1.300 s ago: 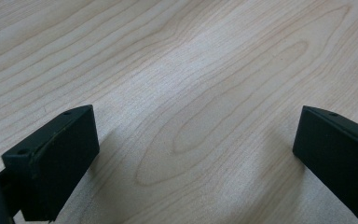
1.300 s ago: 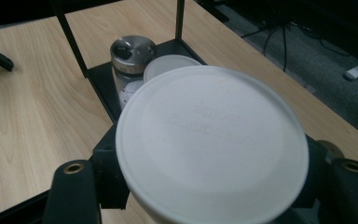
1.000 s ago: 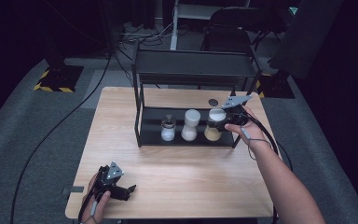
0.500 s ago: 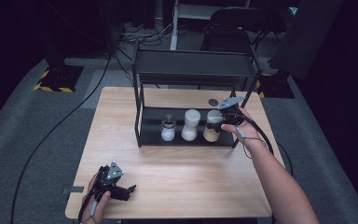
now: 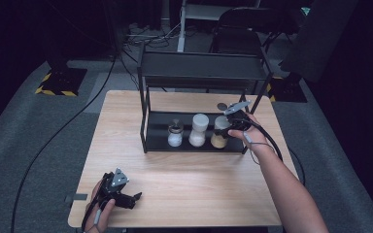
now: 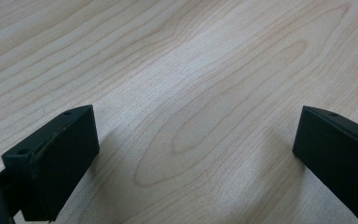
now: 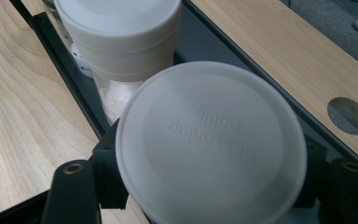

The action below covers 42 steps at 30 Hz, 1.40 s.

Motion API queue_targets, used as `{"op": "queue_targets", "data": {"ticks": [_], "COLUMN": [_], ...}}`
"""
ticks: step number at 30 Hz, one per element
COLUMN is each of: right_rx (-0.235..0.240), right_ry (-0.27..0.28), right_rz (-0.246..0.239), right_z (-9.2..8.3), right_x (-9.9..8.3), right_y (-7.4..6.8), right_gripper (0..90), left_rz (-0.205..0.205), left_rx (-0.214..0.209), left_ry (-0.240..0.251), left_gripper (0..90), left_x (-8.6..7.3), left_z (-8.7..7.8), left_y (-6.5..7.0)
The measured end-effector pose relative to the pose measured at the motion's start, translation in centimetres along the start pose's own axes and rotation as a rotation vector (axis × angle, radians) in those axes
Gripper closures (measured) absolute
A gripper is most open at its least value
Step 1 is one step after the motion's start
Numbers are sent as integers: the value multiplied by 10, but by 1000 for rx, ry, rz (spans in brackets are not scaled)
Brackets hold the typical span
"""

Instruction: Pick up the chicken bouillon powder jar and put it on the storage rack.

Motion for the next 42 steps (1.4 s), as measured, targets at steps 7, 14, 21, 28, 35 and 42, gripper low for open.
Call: {"op": "queue_targets", "data": {"ticks": [7,14,21,28,35,42], "right_rx": [-9,-17,-9,-32,-35,-39], "right_ry": [-1,-24,-23,22,75,107], "right_rz": [9,16,44,38,6,-6], "right_z": [1,0,0,-8,-28,-51], "right_x": [-2,-3,-3,-7,-10,-16], "right_y": [1,3,4,1,-3,-12], "right_gripper": [337,325,227,123,106,99], "left_rz": [0,0,0,0,0,0], "left_rx": [0,0,0,1,0,0], "left_ry": [0,0,0,0,0,0], "left_gripper": [2,3,2,3,2,2], "left_x": [0,0,0,0,0,0], "left_z": [0,0,0,0,0,0], "left_y": [0,0,0,0,0,0]}}
Point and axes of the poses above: each handheld gripper's, and its own axes: z roughly forward along the jaws, x roughly out of its top, y roughly to its right, the point moved 2 cm from there along z, roughly forward along the jaws, and after that the axes turned 9 degrees about -z, right-handed, at the moved point
